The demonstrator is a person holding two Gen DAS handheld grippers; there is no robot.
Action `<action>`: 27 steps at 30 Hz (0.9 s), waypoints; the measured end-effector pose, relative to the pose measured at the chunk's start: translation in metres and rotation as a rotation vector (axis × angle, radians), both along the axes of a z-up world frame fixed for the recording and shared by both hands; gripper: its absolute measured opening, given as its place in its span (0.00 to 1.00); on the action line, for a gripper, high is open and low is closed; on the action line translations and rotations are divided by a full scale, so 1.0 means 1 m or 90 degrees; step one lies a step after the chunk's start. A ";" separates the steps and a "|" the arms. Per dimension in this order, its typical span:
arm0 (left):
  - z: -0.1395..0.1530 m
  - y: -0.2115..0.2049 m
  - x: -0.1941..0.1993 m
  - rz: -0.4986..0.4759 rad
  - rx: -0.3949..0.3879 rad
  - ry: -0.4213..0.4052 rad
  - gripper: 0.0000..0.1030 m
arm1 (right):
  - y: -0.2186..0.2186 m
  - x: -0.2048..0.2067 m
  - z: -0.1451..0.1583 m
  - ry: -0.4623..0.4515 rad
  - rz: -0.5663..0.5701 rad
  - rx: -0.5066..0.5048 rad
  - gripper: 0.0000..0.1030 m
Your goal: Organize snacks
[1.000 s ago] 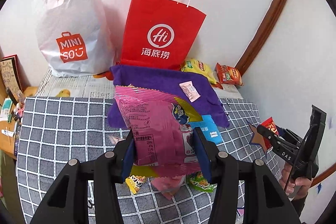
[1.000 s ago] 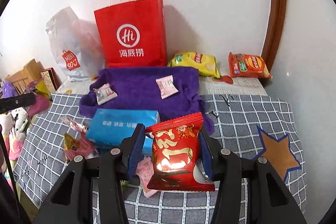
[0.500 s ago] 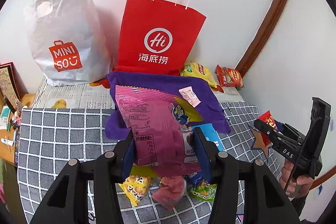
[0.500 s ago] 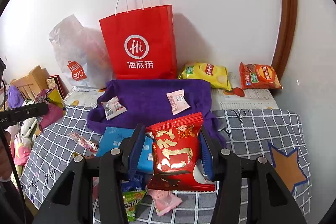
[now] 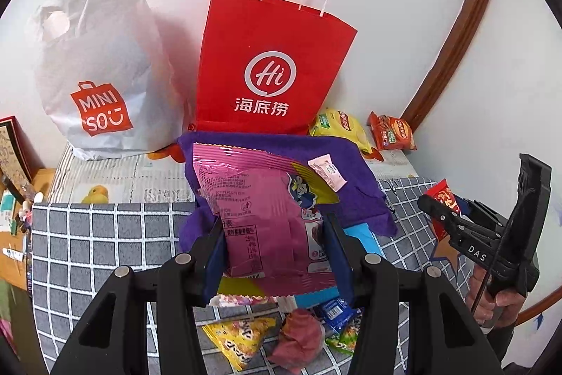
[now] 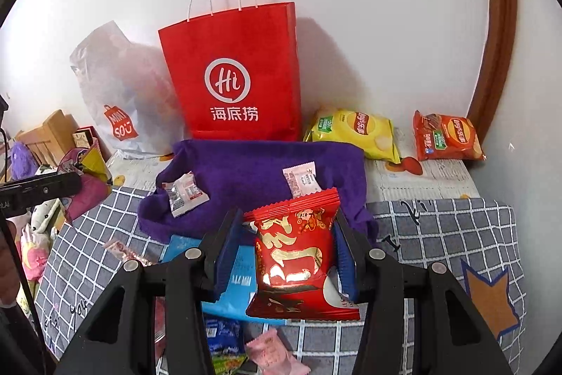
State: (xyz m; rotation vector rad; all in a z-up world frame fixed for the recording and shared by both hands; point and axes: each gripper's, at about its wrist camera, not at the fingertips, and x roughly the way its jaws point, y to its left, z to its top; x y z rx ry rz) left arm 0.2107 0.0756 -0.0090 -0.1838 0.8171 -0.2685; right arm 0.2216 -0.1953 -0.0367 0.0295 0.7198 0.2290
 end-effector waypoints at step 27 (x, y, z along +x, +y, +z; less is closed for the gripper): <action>-0.017 0.016 0.076 0.018 0.019 0.015 0.48 | 0.025 0.093 -0.007 0.010 0.023 -0.011 0.48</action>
